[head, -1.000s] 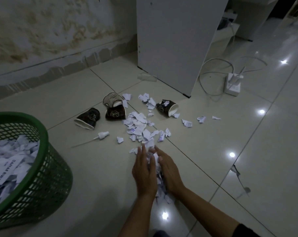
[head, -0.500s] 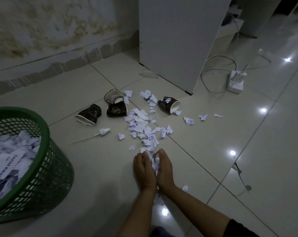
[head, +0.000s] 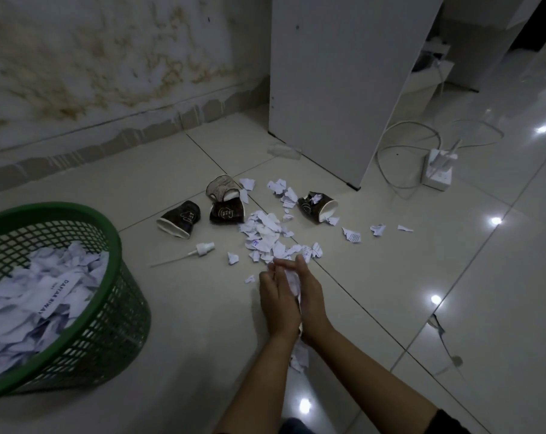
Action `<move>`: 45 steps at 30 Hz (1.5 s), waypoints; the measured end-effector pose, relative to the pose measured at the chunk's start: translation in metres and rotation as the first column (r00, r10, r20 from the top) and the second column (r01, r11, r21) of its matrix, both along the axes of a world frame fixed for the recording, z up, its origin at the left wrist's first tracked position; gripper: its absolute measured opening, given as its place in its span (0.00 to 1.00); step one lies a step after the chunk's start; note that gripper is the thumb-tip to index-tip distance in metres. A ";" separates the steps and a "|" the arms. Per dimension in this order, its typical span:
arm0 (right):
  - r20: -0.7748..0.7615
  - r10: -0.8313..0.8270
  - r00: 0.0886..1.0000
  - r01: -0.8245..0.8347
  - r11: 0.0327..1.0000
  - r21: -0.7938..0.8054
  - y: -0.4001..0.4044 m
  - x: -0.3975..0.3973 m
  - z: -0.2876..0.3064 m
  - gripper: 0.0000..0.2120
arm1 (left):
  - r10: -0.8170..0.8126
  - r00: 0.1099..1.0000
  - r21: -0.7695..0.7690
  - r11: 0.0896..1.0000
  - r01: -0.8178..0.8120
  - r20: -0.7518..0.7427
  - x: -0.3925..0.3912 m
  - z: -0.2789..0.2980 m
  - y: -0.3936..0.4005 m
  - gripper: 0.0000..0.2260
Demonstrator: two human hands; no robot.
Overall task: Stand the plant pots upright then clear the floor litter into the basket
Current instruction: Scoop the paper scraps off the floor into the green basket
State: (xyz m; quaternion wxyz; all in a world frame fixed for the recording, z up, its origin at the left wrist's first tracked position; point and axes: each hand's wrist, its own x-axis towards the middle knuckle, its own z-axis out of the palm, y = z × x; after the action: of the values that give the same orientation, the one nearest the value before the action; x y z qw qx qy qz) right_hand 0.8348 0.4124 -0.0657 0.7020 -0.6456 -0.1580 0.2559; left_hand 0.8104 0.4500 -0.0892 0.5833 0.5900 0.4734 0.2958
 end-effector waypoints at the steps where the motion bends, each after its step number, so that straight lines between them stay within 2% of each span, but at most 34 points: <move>1: 0.009 -0.022 1.000 0.023 1.000 -0.009 0.001 -0.001 0.006 0.25 | 0.007 1.000 -0.002 1.000 -0.007 -0.009 0.001 0.007 0.002 0.16; 4: -0.128 -0.070 0.989 0.072 0.997 0.008 0.006 -0.004 0.025 0.22 | 0.021 1.000 0.011 1.000 -0.021 0.020 -0.001 0.030 0.008 0.27; 5: -0.183 -0.085 0.979 0.088 0.996 0.011 0.011 -0.005 0.033 0.22 | 0.058 0.996 -0.056 0.997 -0.054 0.073 -0.003 0.041 0.011 0.31; 7: -0.267 -0.106 0.958 0.116 0.993 0.021 0.023 -0.008 0.053 0.24 | 0.141 0.982 -0.150 0.981 -0.122 0.128 -0.006 0.068 0.018 0.32; 10: -0.325 -0.070 0.943 0.112 0.988 0.111 0.048 -0.016 0.094 0.36 | 0.210 0.954 -0.108 0.976 -0.190 0.215 -0.012 0.112 0.039 0.32; 11: -0.344 -0.078 0.936 0.135 0.981 0.143 0.059 -0.018 0.107 0.36 | 0.235 0.940 -0.094 0.971 -0.218 0.248 -0.015 0.125 0.049 0.32; 14: -0.311 -0.025 0.950 0.088 0.978 0.191 0.094 -0.023 0.151 0.22 | 0.289 0.900 -0.018 0.954 -0.299 0.328 -0.022 0.171 0.081 0.33; 17: -0.244 0.047 0.969 0.004 0.979 0.204 0.134 -0.033 0.195 0.25 | 0.350 0.857 0.095 0.906 -0.412 0.378 -0.037 0.221 0.116 0.33; 21: -0.244 0.214 0.946 -0.155 0.959 0.239 0.196 -0.073 0.250 0.22 | 0.487 0.775 0.078 0.825 -0.559 0.404 -0.078 0.272 0.179 0.33; 24: -0.233 0.318 0.919 -0.262 0.935 0.240 0.245 -0.113 0.249 0.21 | 0.593 0.722 0.021 0.767 -0.641 0.358 -0.120 0.272 0.222 0.32; 27: -0.292 0.293 0.911 -0.257 0.954 0.155 0.273 -0.146 0.219 0.26 | 0.594 0.780 -0.081 0.803 -0.591 0.195 -0.162 0.246 0.246 0.28; 29: -0.349 0.272 0.897 -0.260 0.962 0.082 0.283 -0.161 0.192 0.26 | 0.480 0.873 -0.113 0.875 -0.470 0.087 -0.188 0.226 0.259 0.23; 31: -0.293 0.280 0.914 -0.304 0.952 -0.039 0.285 -0.164 0.177 0.24 | 0.316 0.949 -0.127 0.940 -0.315 -0.018 -0.206 0.211 0.269 0.19; 35: -0.046 0.414 0.909 -0.416 0.903 -0.106 0.280 -0.166 0.159 0.12 | 0.105 0.993 -0.313 0.942 -0.118 -0.057 -0.234 0.193 0.275 0.13; 37: 0.010 0.467 0.884 -0.464 0.879 -0.108 0.274 -0.170 0.147 0.07 | 0.019 0.998 -0.351 0.936 -0.040 -0.065 -0.238 0.190 0.271 0.14; 38: 0.037 0.486 0.873 -0.479 0.869 -0.125 0.273 -0.171 0.140 0.08 | 0.011 0.996 -0.343 0.938 -0.041 -0.089 -0.239 0.186 0.273 0.14; 41: 0.135 0.541 0.830 -0.511 0.835 -0.206 0.265 -0.169 0.133 0.16 | 0.148 0.986 -0.317 0.934 -0.166 -0.079 -0.246 0.181 0.279 0.15; 45: 0.137 0.502 0.854 -0.478 0.860 -0.179 0.261 -0.163 0.137 0.28 | 0.234 0.966 -0.178 0.952 -0.251 -0.110 -0.258 0.177 0.283 0.14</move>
State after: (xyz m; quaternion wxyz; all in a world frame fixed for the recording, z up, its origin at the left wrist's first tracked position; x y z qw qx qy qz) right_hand 0.6719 0.6737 0.0712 0.5500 -0.6511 -0.3616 0.3779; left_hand 0.5521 0.7331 0.0876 0.5748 0.4815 0.5935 0.2925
